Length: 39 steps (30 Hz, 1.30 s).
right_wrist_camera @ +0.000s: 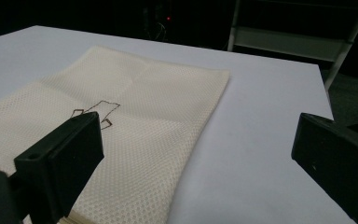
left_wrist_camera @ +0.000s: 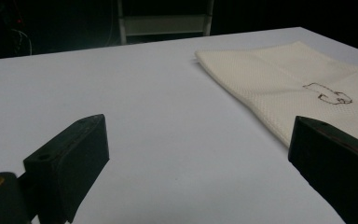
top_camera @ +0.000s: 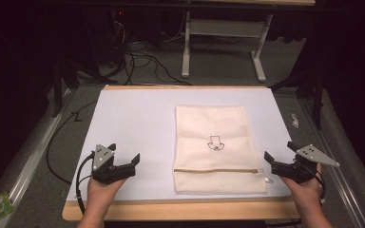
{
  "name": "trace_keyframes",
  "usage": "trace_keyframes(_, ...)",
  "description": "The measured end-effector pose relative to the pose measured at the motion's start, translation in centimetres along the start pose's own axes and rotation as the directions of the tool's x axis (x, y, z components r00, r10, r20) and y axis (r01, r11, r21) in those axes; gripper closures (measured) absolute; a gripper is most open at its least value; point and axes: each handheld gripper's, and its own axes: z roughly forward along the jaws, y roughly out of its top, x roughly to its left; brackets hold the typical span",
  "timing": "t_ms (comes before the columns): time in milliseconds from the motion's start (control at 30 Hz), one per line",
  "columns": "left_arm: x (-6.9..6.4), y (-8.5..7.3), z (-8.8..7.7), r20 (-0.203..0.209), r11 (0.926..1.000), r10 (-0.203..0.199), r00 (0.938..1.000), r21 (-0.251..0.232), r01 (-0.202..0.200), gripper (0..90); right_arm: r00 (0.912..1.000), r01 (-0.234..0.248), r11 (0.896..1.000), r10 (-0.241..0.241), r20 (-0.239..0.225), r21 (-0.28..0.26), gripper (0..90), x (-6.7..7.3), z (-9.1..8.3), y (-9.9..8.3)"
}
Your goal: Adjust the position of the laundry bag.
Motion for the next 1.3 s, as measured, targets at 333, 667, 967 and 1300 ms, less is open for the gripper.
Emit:
trace_keyframes(333, -0.8, 0.6, -0.1, 0.029, 0.9991, 0.024, 0.9993, -0.034, -0.023, 6.6, 1.0000, 0.004, 1.000, -0.004, 0.000, -0.017, 2.3, 0.1, -0.7, 0.0)
trace_keyframes(667, -1.6, 0.8, 1.2, 0.091, 0.9999, 0.015, 0.9957, -0.002, -0.014, 12.1, 1.0000, 0.001, 1.000, -0.001, 0.006, 0.005, 3.2, -0.2, -1.4, -0.6)
trace_keyframes(967, -3.8, 0.6, 4.7, 0.171, 0.9975, 0.013, 0.9851, 0.066, -0.025, 19.5, 0.9998, 0.019, 0.999, -0.019, 0.009, 0.036, 3.9, -0.1, -2.3, -1.5)
trace_keyframes(1300, -7.4, -0.3, 10.9, 0.242, 0.9747, 0.024, 0.9699, 0.210, -0.077, 40.6, 0.9996, 0.011, 0.998, -0.013, 0.023, 0.060, 5.8, -0.6, -2.7, -2.3)
